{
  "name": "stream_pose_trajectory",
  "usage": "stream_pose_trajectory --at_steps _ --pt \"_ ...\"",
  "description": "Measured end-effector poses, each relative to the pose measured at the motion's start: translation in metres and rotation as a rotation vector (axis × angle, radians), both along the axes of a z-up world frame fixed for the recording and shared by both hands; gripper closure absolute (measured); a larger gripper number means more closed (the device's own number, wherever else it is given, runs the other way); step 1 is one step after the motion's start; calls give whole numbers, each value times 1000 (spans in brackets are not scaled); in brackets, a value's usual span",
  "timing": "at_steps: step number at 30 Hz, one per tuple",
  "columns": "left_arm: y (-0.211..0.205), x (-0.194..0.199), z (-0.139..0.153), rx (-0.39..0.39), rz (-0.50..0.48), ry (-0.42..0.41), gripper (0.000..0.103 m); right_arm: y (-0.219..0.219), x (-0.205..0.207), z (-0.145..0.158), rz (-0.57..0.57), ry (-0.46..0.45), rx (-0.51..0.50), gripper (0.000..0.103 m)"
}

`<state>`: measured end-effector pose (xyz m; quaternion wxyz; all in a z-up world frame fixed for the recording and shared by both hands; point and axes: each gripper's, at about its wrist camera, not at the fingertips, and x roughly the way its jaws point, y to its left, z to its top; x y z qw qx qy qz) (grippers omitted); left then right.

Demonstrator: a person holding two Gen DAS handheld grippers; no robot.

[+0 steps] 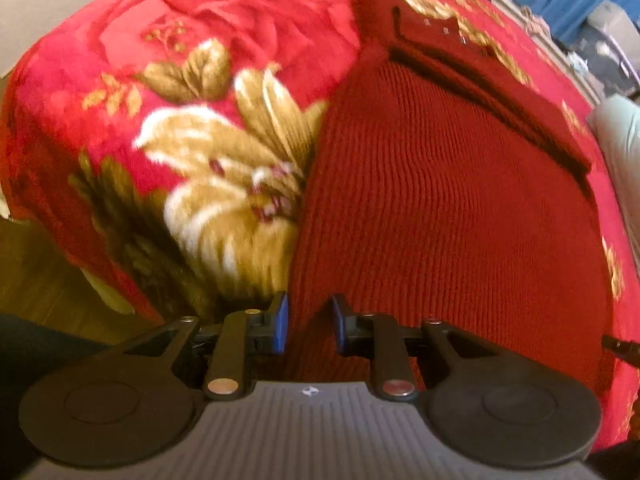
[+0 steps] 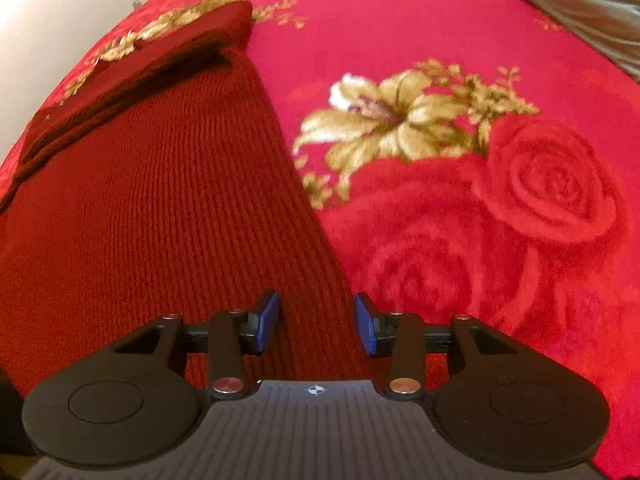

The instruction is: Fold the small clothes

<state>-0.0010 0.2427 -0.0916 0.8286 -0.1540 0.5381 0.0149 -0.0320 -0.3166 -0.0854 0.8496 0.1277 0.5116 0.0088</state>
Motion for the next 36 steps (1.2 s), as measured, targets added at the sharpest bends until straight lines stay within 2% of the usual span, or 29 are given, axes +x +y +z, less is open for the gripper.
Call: stream_pose_trajectory --at_steps 7,13,18,20,22,24,27,29,31,32,34,36 --pt "-5 -9 -6 -16 12 26 79 -2 -9 -1 14 13 17 61" --pt "-12 -19 -6 -40 14 53 80 -4 -15 1 17 14 33 74" --pt "-21 -27 -5 -39 -4 34 80 -4 -20 0 32 22 43 80" --pt "-22 -27 -3 -43 -6 31 91 -4 -21 1 32 20 48 82" --pt "-23 -29 -1 -44 -10 17 95 -6 -22 3 27 14 57 88" --pt "-25 -34 6 -47 -8 -22 96 -10 -24 7 6 -9 74 91" --pt "-25 -40 13 -95 2 -68 95 -16 -28 19 -14 -88 125 93" --pt "-25 -37 8 -107 7 -41 92 -16 -27 19 -18 -89 118 93" --pt "-28 -33 0 -116 -3 1 91 -14 -23 9 -21 -31 80 91" --pt "-31 -30 -4 -109 -12 26 88 -12 -22 4 -14 3 73 86" --pt "-34 -26 -14 -86 -28 75 81 -7 -21 0 6 21 48 84" --pt "-37 -23 -23 -35 -24 119 79 -3 -22 2 20 17 28 84"
